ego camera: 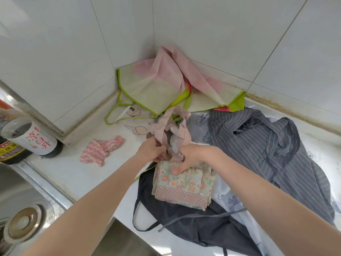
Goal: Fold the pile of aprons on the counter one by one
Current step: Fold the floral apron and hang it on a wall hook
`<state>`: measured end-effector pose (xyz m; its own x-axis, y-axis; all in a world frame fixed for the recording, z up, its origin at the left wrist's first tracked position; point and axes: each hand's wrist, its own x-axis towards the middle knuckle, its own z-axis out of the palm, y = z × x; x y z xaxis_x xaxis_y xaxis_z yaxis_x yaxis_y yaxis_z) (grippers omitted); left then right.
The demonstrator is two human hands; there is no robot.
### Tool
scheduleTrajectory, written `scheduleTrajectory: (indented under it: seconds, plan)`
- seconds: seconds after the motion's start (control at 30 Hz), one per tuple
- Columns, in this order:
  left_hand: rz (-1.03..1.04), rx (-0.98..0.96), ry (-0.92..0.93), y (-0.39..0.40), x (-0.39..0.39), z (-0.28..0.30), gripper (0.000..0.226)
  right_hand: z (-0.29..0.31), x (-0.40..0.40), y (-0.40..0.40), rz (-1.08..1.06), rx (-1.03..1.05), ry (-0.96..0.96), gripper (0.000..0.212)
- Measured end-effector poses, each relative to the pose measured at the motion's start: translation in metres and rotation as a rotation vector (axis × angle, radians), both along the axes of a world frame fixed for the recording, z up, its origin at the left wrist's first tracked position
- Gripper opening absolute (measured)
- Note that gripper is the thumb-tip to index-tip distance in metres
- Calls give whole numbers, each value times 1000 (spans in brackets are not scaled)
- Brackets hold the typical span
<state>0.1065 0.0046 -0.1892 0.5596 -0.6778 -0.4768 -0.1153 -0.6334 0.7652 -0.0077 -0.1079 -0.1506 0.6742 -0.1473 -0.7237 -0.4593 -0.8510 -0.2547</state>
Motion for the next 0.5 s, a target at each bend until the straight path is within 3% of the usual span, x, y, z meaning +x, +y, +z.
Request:
scheduleTrajectory:
  seconds: [0.1,0.3,0.37,0.4,0.5]
  plan:
    - [-30,-112,140,2,3,5,6,3,-30,9,-29,17,-242,55]
    - [142,-194,622,-19,-8,2,10,1,-56,24,65,-30,-518,57]
    - [62,-79,577,-33,-18,2,10,-3,-57,22,139,-57,-556,56]
    - [25,-36,529,-38,-19,4,23,-6,-54,23,178,-75,-563,54]
    - [31,-39,534,-53,-12,14,28,-9,-49,21,199,-109,-544,50]
